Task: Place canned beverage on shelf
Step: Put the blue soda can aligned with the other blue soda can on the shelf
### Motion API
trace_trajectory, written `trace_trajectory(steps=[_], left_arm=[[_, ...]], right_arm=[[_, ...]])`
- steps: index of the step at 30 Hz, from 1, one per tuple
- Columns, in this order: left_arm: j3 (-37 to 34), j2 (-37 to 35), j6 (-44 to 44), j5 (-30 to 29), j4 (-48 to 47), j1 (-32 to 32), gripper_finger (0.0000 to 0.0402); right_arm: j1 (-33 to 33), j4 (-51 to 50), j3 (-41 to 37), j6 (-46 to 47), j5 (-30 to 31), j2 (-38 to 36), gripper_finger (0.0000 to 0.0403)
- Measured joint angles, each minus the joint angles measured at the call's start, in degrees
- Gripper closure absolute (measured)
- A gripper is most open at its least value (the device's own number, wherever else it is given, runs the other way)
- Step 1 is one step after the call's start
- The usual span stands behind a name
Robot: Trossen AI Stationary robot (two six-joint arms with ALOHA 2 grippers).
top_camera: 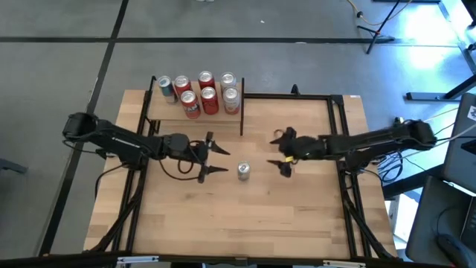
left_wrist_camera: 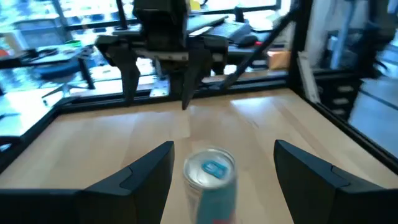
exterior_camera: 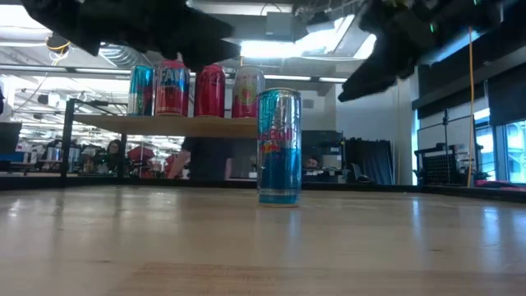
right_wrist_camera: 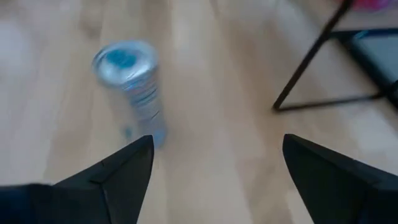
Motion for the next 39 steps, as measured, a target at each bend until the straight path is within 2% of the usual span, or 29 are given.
trace_trajectory(steps=[3,7,16,21,26,33,39], left_arm=[[2.4,2.0,-0.7,-3.8,0.3,0.0,0.0154],[6.2,5.6,-1.7,-5.8,-2.0,0.0,0.0154],[8.9,9.8,-2.6,-4.5,-1.8,-1.5,0.0154],[9.1,9.8,-7.5,-5.0,-1.9,-1.2,0.0148],[9.1,9.8,-8.5,-5.2,-3.0,-0.1,0.01],[9.1,10.6,-7.9,-2.5,-2.5,1.2,0.0016],[9.1,16.0,-5.1,-2.1,0.3,1.1,0.0007]], right_arm=[[-2.3,15.2,-9.8,-3.7,-1.9,-3.8,0.0063],[-4.9,22.8,-14.4,-8.0,-5.6,-5.1,0.0063],[-5.4,22.6,-14.5,-12.4,-8.4,-4.3,0.0063],[-5.4,22.3,-14.5,-12.0,-9.6,-4.2,0.0063],[-5.4,23.4,-14.5,-11.2,-12.0,-4.1,0.0063],[-5.4,23.5,-14.5,-10.6,-12.1,-3.9,0.0063],[-5.4,23.5,-14.5,-10.1,-12.1,-2.6,0.0063]])
